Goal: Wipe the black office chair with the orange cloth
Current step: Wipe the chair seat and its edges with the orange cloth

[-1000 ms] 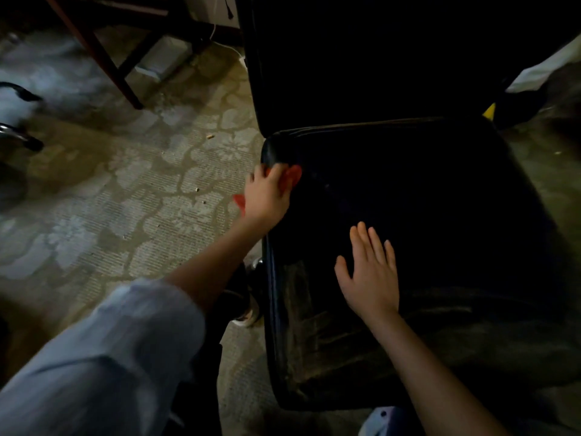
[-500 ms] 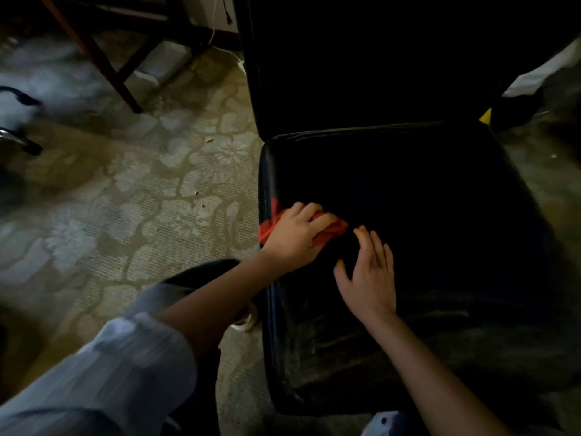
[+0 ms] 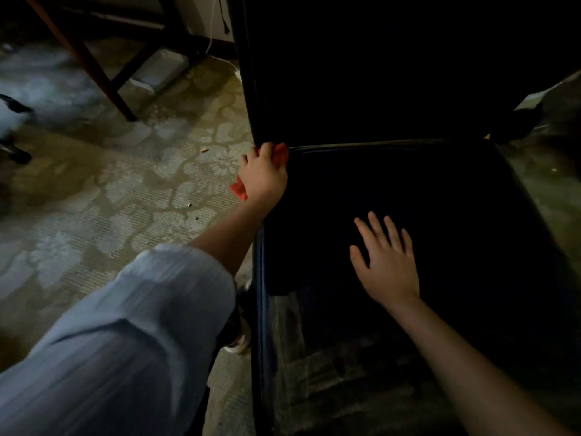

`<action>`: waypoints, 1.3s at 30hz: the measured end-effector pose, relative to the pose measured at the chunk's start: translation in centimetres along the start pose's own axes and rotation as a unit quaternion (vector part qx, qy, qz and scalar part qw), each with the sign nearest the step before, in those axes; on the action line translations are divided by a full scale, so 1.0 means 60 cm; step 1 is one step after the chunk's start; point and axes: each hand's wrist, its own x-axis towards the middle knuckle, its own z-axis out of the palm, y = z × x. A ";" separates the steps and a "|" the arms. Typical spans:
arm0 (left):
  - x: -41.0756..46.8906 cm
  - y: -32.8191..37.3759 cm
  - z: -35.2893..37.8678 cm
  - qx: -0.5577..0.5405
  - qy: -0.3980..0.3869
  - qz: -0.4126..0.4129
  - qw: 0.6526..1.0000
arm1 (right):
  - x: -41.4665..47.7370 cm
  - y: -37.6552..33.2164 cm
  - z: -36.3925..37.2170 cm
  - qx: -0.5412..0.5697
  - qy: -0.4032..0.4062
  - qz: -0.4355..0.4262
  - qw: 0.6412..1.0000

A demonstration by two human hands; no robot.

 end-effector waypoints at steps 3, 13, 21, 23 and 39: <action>0.020 0.037 0.014 0.034 -0.005 -0.020 0.999 | 0.003 -0.003 0.008 -0.003 0.011 0.003 1.000; -0.112 0.024 0.029 -0.005 -0.068 0.330 0.941 | 0.002 -0.007 0.005 0.005 0.021 0.019 1.000; -0.074 -0.049 -0.016 0.021 -0.003 0.195 0.980 | 0.000 -0.007 0.007 0.007 0.014 0.020 1.000; -0.041 -0.022 -0.009 0.022 -0.014 0.091 0.996 | 0.002 -0.006 0.009 0.008 0.014 0.019 1.000; -0.195 -0.007 0.018 0.031 -0.149 0.443 0.884 | 0.001 -0.010 0.004 0.034 0.036 0.026 0.998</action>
